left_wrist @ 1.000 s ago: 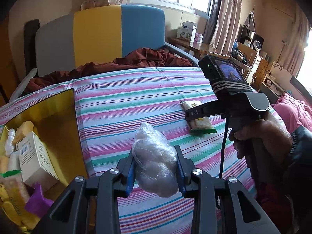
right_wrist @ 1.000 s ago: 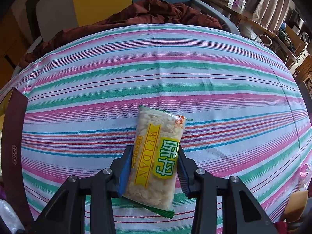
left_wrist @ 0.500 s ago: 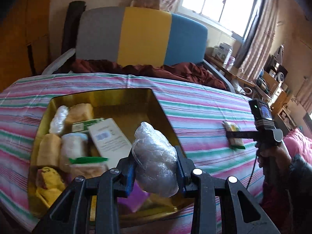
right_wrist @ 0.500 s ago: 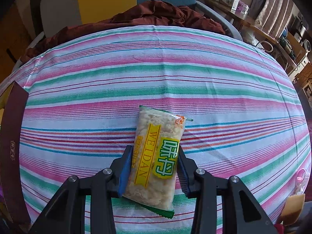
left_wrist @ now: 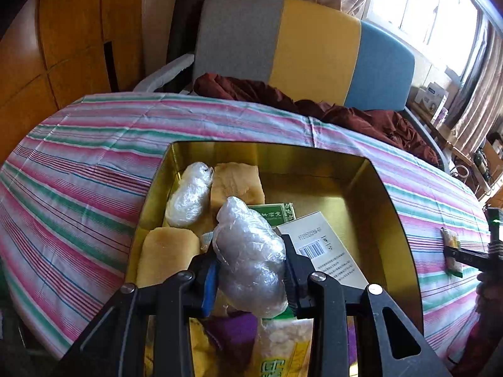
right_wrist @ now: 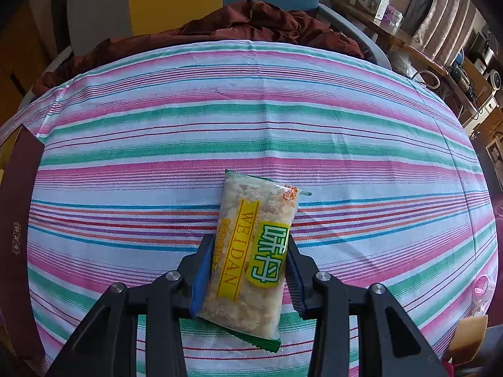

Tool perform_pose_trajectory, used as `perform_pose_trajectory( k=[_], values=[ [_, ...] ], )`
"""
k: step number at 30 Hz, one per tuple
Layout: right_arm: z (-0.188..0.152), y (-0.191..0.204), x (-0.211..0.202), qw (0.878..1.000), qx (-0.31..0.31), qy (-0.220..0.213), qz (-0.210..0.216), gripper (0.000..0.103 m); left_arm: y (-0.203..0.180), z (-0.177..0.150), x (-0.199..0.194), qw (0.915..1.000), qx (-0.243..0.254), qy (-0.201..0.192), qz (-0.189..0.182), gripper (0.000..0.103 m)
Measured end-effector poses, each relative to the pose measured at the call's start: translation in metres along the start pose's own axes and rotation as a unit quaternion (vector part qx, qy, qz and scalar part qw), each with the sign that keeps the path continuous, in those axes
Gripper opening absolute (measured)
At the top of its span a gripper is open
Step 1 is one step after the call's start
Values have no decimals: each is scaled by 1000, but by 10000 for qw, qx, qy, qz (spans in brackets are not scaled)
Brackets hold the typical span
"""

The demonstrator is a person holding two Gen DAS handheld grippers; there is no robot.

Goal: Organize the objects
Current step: 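Carry the plastic bag into the gold tray and open the left gripper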

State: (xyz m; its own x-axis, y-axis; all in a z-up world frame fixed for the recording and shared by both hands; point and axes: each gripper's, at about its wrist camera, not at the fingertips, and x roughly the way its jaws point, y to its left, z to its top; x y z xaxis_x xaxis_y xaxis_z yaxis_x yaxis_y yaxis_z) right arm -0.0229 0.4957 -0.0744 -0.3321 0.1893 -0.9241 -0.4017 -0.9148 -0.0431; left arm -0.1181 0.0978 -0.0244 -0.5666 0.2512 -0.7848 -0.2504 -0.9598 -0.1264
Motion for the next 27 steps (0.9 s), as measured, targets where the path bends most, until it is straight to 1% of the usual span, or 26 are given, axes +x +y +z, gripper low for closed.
perform_pose_trajectory(
  k=[5,7,9,11,14,27],
  values=[
    [0,1,0,10000,-2,-2,-8,42,-8,2,32,9995,114,299,68,35],
    [1,1,2,10000,-13,-5,-14,42,-12,2,39,9992,245,266,189,36],
    [2,0,6,10000,-20,-7,-13,42,-17,1,39,9988,386,197,210,38],
    [2,0,9,10000,-23,-6,-16,42,-18,0,37,9989,385,162,213,39],
    [2,0,8,10000,-21,-5,-20,42,-19,-3,31,9991,374,92,198,49],
    [4,-1,14,10000,-45,-27,-67,42,-12,-14,-11,9986,247,-354,313,52]
  ],
)
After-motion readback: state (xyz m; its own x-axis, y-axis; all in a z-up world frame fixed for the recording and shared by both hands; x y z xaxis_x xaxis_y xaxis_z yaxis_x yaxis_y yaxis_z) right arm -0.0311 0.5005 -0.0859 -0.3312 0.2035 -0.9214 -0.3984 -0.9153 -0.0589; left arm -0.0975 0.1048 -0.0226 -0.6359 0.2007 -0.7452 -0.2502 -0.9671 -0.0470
